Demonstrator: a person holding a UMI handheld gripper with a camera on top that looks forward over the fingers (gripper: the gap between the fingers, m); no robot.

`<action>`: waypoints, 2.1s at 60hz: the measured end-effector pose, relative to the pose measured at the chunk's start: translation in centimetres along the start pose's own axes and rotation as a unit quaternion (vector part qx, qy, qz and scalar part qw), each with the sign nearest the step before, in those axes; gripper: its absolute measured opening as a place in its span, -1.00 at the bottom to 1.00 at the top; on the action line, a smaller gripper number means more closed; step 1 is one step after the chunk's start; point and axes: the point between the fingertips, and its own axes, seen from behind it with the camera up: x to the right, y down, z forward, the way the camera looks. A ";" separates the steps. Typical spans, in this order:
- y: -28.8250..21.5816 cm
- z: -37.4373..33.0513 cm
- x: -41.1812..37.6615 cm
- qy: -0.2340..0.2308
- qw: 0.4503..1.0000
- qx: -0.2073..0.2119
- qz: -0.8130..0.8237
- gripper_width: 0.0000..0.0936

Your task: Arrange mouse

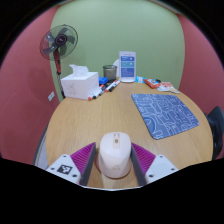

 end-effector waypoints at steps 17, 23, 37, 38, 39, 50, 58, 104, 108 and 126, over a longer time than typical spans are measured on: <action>-1.2 0.4 -0.7 -0.033 0.999 0.001 -0.033 -0.15; -4.3 -1.3 -1.9 -0.066 0.997 0.023 -0.040 -0.15; -21.9 -6.5 -0.9 -0.143 0.977 0.154 -0.023 -0.15; -23.0 -6.5 -0.1 -0.143 0.976 0.160 -0.020 -0.16; -24.1 -6.4 0.8 -0.143 0.976 0.165 -0.017 -0.16; -28.2 0.1 13.3 -0.088 0.983 0.163 0.008 -0.16; -21.7 7.2 20.5 -0.053 0.995 0.086 0.005 -0.16; -14.8 -3.2 23.4 -0.008 0.998 0.058 -0.035 0.81; -14.6 -7.1 22.9 -0.002 0.997 0.070 -0.037 0.79; -11.2 -20.7 21.0 0.027 0.995 0.092 -0.042 0.79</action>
